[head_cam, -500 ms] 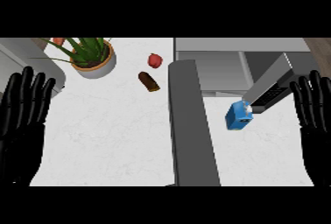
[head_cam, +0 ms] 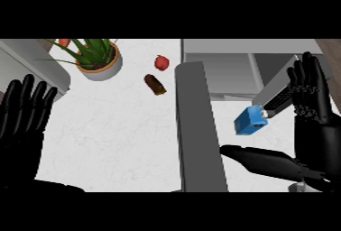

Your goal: Pick up the milk, place it into the microwave and close the microwave

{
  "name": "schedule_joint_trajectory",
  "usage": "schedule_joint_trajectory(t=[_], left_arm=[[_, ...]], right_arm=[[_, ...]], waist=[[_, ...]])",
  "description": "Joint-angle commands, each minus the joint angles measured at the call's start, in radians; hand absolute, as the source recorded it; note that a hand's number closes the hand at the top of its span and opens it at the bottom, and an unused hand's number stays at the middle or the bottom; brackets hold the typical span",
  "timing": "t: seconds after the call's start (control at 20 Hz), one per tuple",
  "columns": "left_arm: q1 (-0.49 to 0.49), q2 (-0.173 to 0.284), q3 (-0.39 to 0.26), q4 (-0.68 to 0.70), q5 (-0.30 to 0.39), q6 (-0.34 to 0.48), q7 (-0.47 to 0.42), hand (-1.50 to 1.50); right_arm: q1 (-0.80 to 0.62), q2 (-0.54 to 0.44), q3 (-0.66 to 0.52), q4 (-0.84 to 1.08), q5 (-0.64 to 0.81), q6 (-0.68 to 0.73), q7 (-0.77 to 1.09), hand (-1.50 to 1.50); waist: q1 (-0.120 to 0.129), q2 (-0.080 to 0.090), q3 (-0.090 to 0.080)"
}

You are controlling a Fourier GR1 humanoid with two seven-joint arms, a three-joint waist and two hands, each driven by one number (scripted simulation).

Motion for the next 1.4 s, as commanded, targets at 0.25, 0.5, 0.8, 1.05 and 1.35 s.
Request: schedule_joint_trajectory(t=[0.25,0.5,0.8,1.05,1.35], left_arm=[[0.253,0.016,0.079,-0.171,0.211,-0.137,0.016,-1.50],[0.350,-0.020,0.087,-0.269,0.221,-0.156,0.023,-1.50],[0.421,0.022,0.223,-0.306,0.383,-0.243,0.034,-1.50],[0.479,-0.006,0.213,-0.359,0.364,-0.259,0.049,-1.50],[0.555,-0.021,0.266,-0.332,0.421,-0.353,-0.013,-1.50]], right_arm=[[-0.038,0.039,0.056,-0.006,0.132,-0.089,0.146,-1.50],[0.038,0.020,0.075,0.085,0.148,-0.131,0.024,-1.50],[0.054,0.045,0.070,0.139,0.159,-0.207,0.022,-1.50],[0.081,0.044,-0.018,0.310,0.127,-0.252,-0.104,-1.50],[0.118,0.023,-0.117,0.481,0.037,-0.271,-0.267,-1.50]], waist=[[-0.001,-0.002,0.002],[-0.001,-0.001,0.002],[0.001,-0.001,0.002],[0.005,0.000,0.002],[0.010,0.000,0.003]])
